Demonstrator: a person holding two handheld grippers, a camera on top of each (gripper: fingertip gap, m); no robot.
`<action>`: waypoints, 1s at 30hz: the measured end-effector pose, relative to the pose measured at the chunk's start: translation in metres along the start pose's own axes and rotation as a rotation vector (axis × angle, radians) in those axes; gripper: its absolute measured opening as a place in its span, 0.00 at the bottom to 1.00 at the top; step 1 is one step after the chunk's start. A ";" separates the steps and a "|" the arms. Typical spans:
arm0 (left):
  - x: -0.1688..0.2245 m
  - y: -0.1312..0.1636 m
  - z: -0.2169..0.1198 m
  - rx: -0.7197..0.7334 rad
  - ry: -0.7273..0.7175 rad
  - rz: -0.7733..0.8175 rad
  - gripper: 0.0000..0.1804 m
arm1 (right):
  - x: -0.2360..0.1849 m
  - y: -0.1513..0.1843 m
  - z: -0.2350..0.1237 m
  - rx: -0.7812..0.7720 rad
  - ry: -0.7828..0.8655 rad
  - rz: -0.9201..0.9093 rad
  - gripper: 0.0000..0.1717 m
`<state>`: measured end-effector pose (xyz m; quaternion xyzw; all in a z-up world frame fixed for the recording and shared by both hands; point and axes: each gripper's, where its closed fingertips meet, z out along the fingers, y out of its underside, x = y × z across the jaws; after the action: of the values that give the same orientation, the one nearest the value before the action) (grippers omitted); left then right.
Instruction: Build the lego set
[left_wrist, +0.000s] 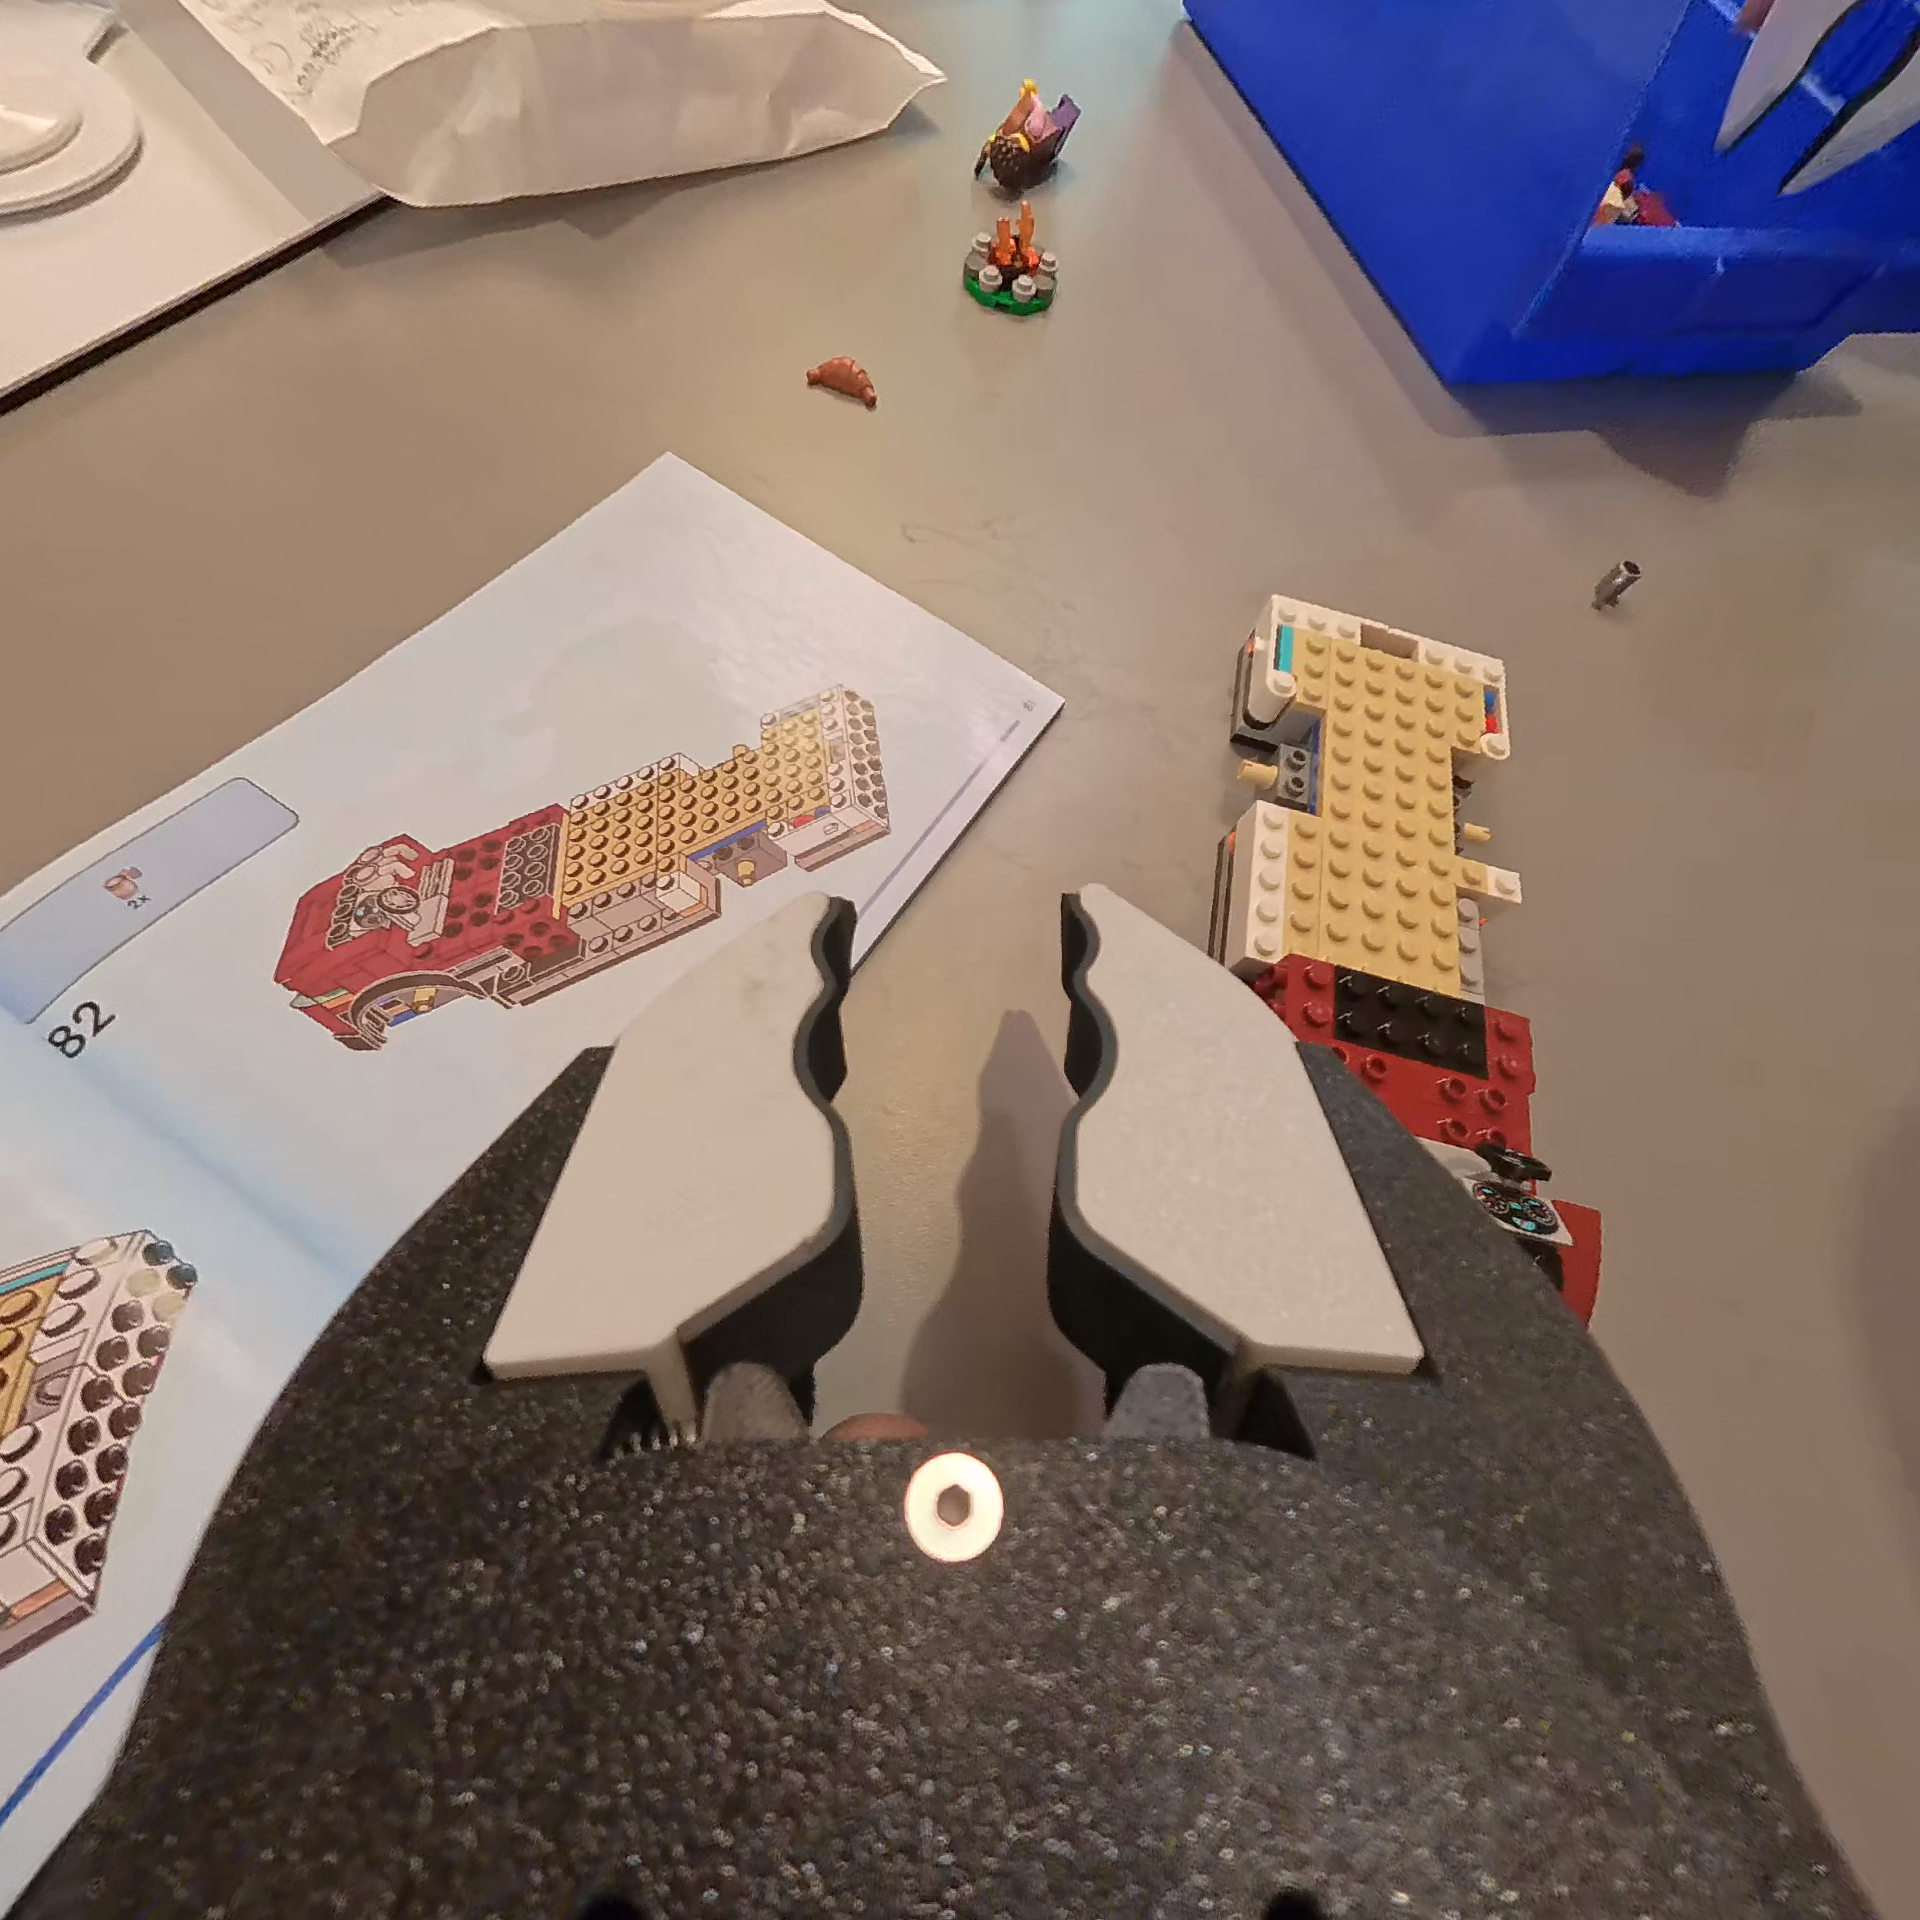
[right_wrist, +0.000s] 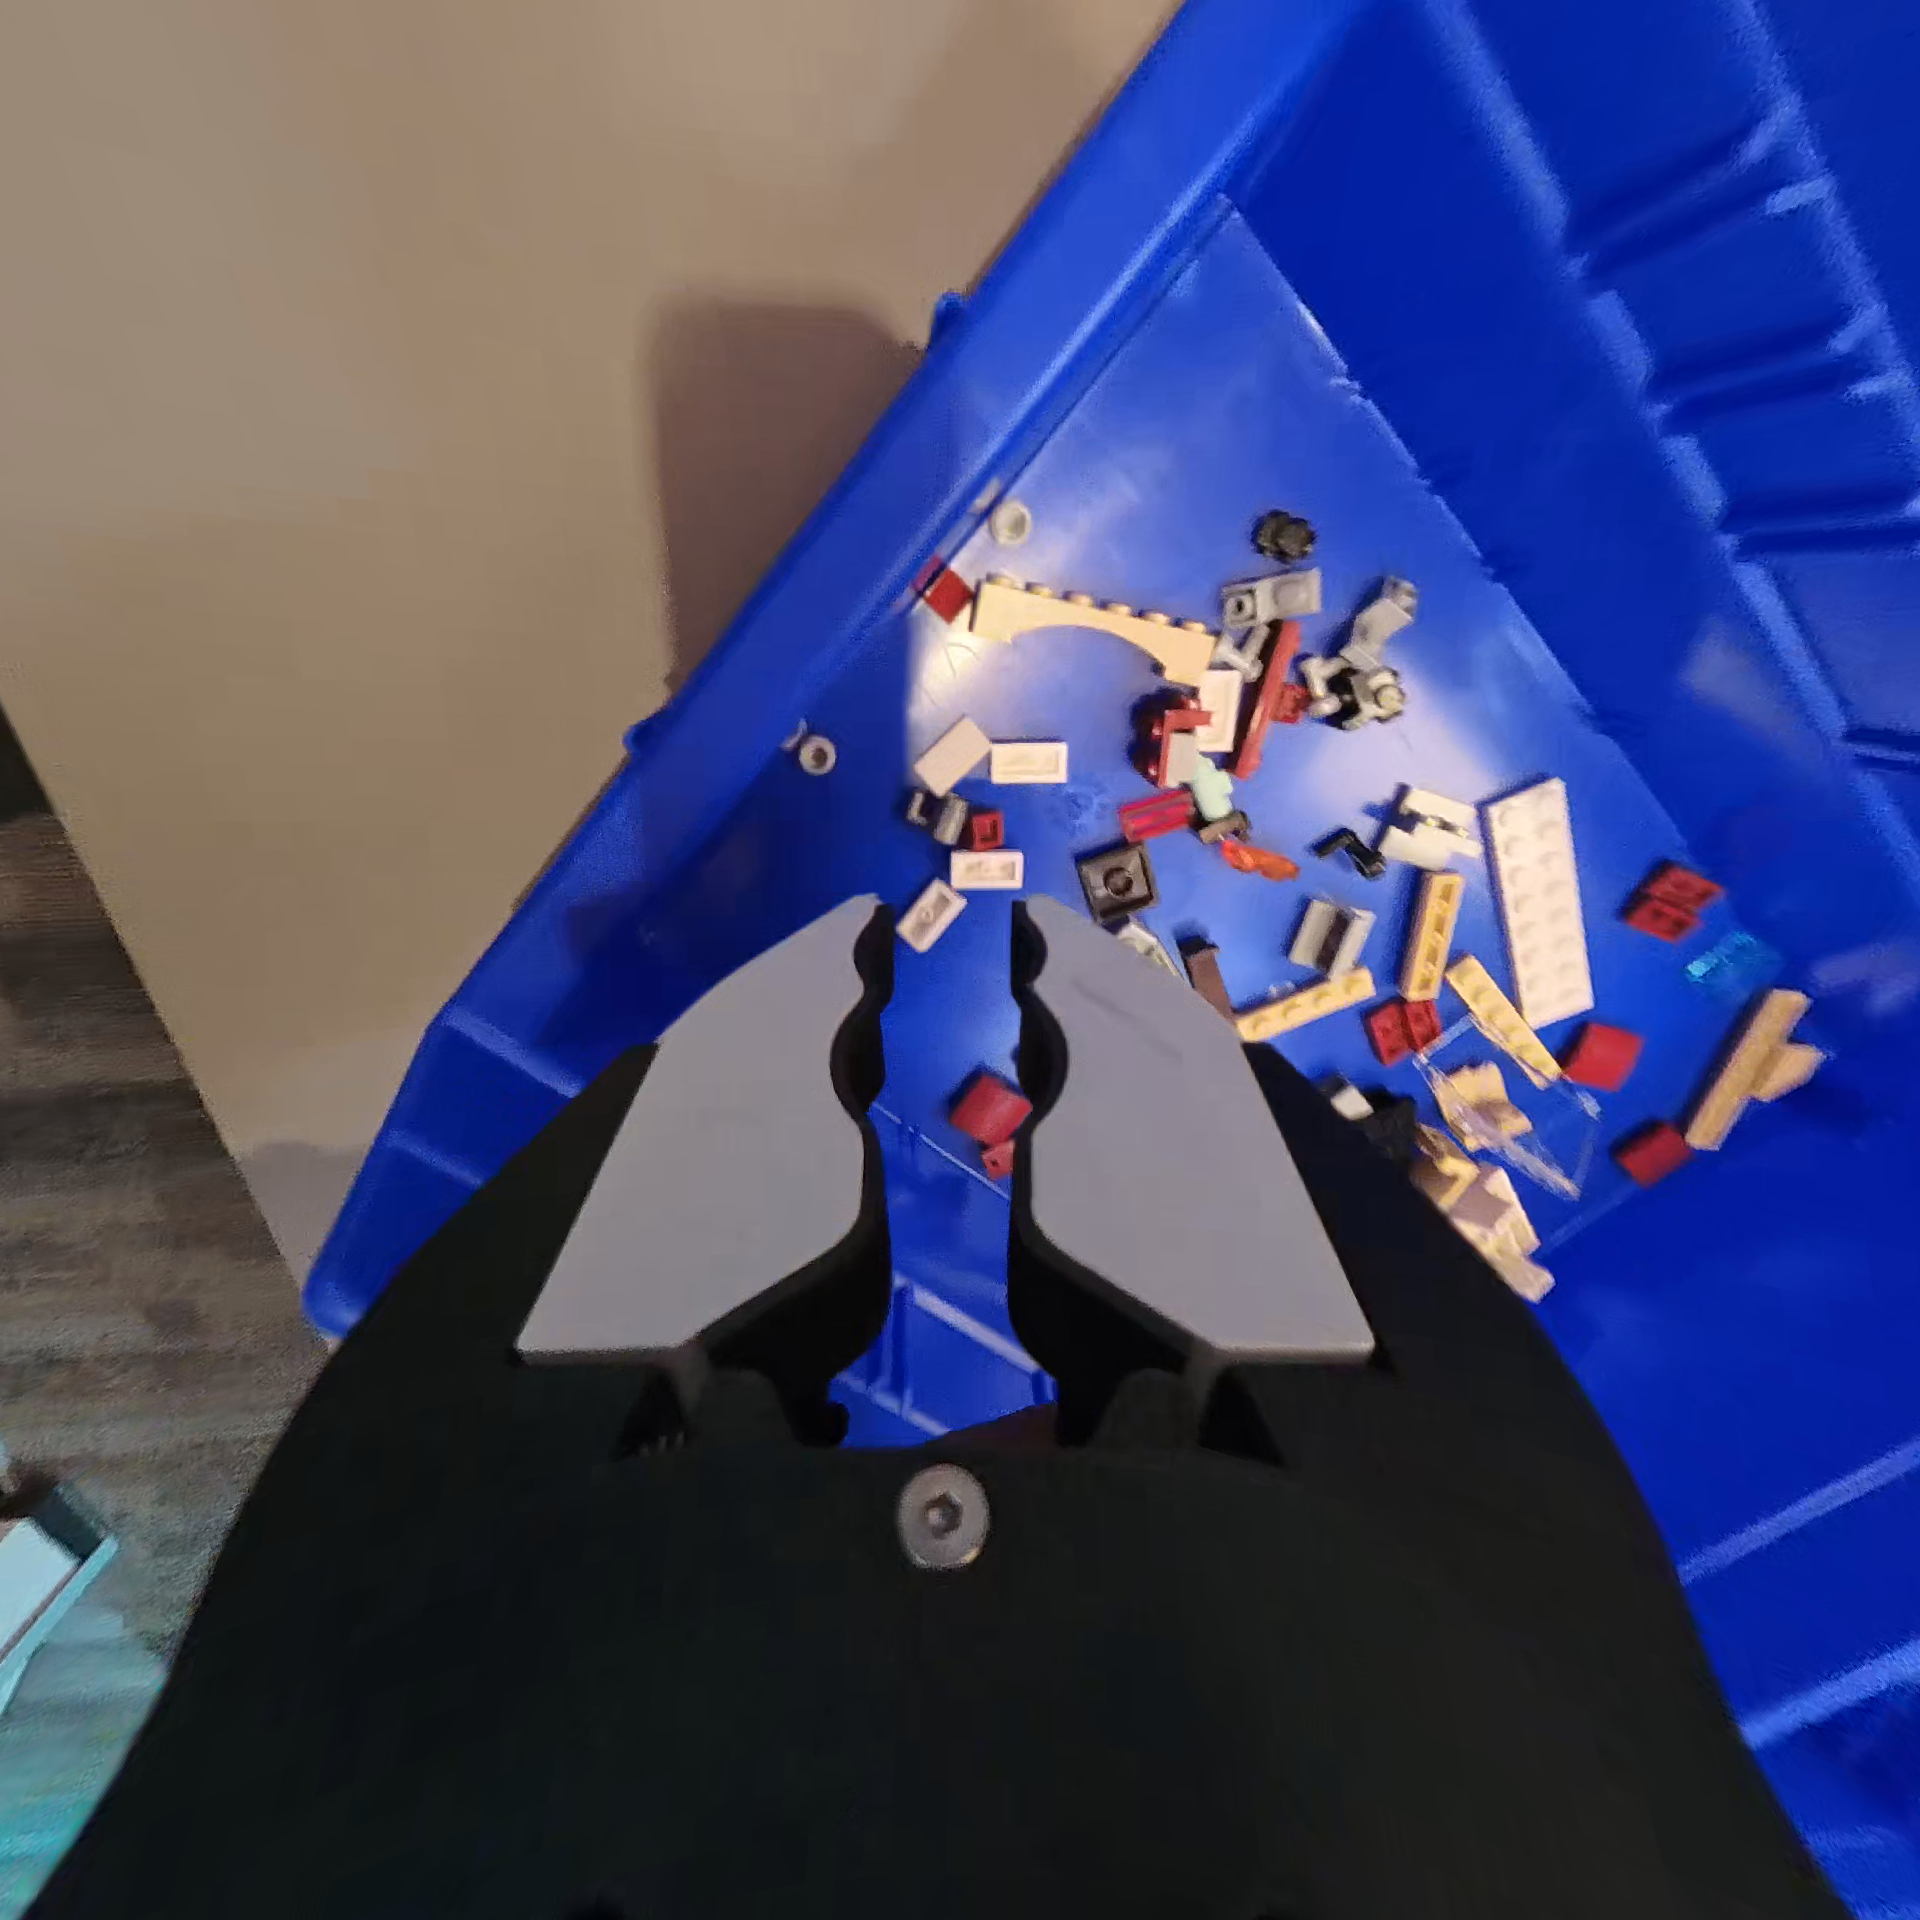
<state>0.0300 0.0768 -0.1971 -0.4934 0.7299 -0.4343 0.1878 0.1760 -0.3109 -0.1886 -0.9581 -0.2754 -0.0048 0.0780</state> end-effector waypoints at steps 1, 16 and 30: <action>-0.001 0.000 0.000 0.001 0.002 -0.007 0.22 | -0.001 -0.002 0.005 0.002 -0.033 0.004 0.12; -0.005 -0.002 -0.002 0.014 0.003 -0.047 0.22 | -0.001 0.000 0.039 -0.105 -0.087 -0.058 0.08; 0.001 0.002 0.002 -0.016 -0.035 0.043 0.22 | 0.001 -0.005 0.034 -0.117 0.005 -0.087 0.04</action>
<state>0.0297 0.0755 -0.1993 -0.4866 0.7404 -0.4154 0.2061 0.1728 -0.3006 -0.2211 -0.9482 -0.3157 -0.0265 0.0221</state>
